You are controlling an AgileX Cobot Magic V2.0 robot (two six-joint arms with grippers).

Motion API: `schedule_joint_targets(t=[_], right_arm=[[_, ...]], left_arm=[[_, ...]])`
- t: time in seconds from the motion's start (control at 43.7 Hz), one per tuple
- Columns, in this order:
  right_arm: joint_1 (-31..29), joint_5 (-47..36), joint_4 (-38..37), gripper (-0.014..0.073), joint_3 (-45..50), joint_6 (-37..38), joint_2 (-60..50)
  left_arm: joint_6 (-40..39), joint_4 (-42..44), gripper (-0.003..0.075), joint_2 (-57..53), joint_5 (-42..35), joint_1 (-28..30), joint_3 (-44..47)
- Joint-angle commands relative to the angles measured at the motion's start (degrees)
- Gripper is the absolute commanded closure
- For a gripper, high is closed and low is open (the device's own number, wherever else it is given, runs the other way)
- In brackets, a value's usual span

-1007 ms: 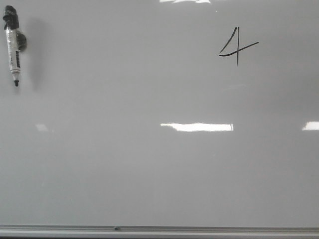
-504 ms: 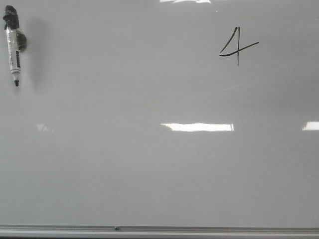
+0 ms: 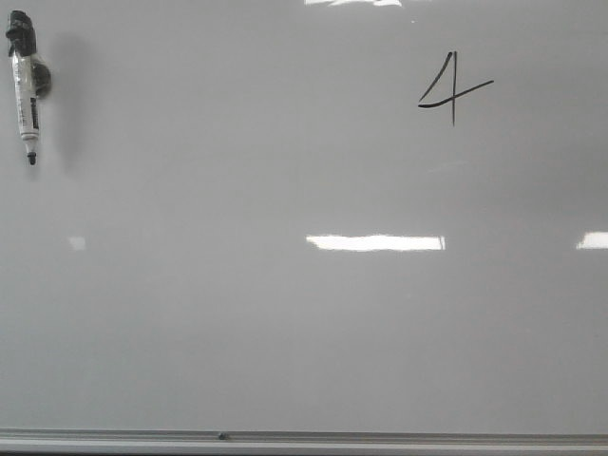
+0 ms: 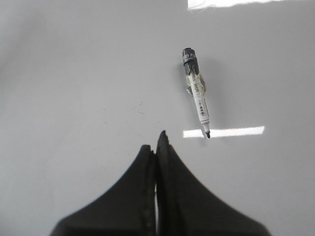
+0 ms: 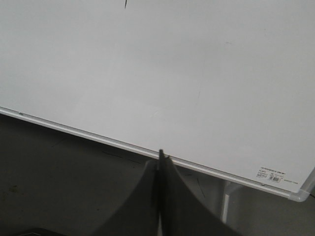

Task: Write number 4 on whiteboard

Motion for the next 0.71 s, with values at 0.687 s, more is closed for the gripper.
schedule_joint_targets(t=[0.687], right_arm=[[-0.31, -3.34, -0.64, 0.0665, -1.31, 0.03, 0.47]], left_arm=[[0.00, -0.65, 0.0741, -1.01, -11.89, -2.09, 4.90]])
